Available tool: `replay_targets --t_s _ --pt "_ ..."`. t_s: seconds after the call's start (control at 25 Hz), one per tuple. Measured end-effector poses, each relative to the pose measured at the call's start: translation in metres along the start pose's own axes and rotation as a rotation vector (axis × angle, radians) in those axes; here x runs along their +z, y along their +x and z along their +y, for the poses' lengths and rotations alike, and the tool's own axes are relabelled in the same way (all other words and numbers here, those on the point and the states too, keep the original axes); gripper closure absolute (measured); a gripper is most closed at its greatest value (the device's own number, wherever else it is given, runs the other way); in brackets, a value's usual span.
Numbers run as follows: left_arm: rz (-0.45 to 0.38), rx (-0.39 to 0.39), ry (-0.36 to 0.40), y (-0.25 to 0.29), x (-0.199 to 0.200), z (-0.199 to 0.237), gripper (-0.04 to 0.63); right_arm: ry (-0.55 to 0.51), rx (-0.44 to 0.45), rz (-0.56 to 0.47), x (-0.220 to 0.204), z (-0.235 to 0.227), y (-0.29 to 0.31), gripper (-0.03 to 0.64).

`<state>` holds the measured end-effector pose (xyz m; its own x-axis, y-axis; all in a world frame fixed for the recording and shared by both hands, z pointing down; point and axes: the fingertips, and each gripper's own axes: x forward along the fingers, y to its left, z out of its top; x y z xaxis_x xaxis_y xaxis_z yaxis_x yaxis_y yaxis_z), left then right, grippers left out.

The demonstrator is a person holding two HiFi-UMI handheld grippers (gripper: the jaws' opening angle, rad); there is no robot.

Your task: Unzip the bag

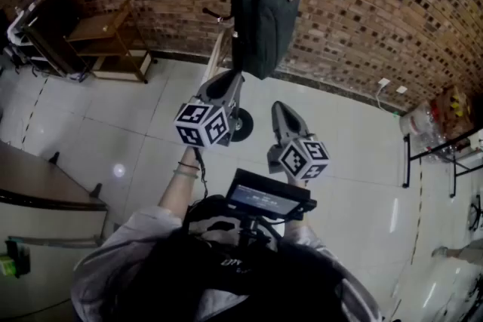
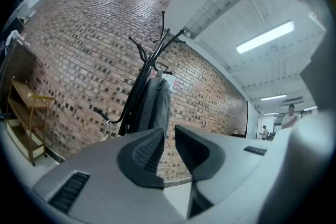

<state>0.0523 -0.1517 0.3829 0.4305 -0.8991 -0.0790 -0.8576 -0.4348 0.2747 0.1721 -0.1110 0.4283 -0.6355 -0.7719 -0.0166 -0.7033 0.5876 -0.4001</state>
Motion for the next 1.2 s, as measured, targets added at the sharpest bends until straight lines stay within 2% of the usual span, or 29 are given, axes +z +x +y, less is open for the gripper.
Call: replay_targets --t_s 0.16,0.4,0.6,0.76,0.88,1.08,1.2 --pt "-0.019 -0.005 0.125 0.019 0.024 0.003 0.529 0.014 -0.001 -0.004 0.001 -0.010 0.002 0.618" --pt "-0.130 -0.017 0.284 0.039 0.078 0.009 0.531 0.024 -0.008 0.003 -0.001 -0.017 0.013 0.618" --pt "-0.158 -0.049 0.423 0.066 0.105 0.018 0.531 0.018 -0.031 -0.006 0.001 -0.021 0.035 0.617" --pt "-0.122 -0.094 0.515 0.091 0.111 0.024 0.482 0.016 -0.065 -0.022 0.007 -0.023 0.058 0.617" --pt "-0.086 -0.127 0.661 0.110 0.113 0.030 0.469 0.018 -0.097 -0.043 0.012 -0.021 0.076 0.617" --pt "-0.098 -0.206 0.953 0.135 0.117 0.039 0.469 0.026 -0.161 -0.070 0.010 -0.025 0.099 0.617" --pt "-0.071 -0.247 1.049 0.146 0.119 0.039 0.469 0.033 -0.207 -0.088 0.009 -0.031 0.104 0.618"
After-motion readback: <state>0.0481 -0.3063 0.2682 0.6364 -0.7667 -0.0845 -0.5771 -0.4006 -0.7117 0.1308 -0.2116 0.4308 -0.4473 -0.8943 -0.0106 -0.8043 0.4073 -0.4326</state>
